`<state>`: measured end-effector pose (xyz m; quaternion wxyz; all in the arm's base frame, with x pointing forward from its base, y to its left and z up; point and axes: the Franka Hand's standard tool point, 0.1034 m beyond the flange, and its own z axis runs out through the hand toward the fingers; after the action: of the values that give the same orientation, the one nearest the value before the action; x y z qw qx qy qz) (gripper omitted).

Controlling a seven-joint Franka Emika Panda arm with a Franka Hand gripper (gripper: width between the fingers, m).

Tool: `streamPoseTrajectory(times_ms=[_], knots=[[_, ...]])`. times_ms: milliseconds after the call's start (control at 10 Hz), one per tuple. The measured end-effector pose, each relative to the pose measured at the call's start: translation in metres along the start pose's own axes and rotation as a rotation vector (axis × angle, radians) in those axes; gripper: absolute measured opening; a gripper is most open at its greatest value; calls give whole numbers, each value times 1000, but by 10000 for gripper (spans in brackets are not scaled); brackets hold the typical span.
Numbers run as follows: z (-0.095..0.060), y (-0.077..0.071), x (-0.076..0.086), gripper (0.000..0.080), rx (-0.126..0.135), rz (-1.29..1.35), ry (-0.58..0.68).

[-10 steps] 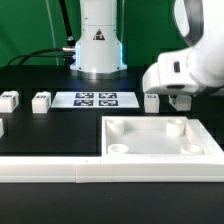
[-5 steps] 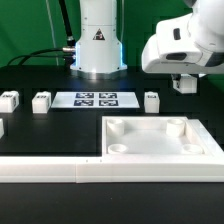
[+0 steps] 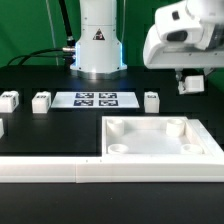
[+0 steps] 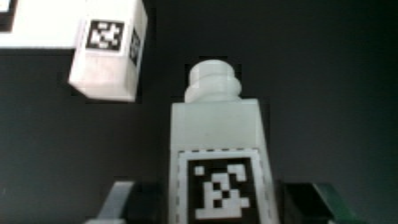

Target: Assemble square table

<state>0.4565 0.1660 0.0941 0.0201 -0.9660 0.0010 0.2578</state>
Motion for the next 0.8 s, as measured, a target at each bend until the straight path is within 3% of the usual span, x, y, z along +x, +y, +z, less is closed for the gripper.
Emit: streamPoseTrajectory(times_ms=[300, 800], knots=[[-34, 5, 13, 290, 30, 3, 161], [-32, -1, 22, 290, 61, -13, 498]])
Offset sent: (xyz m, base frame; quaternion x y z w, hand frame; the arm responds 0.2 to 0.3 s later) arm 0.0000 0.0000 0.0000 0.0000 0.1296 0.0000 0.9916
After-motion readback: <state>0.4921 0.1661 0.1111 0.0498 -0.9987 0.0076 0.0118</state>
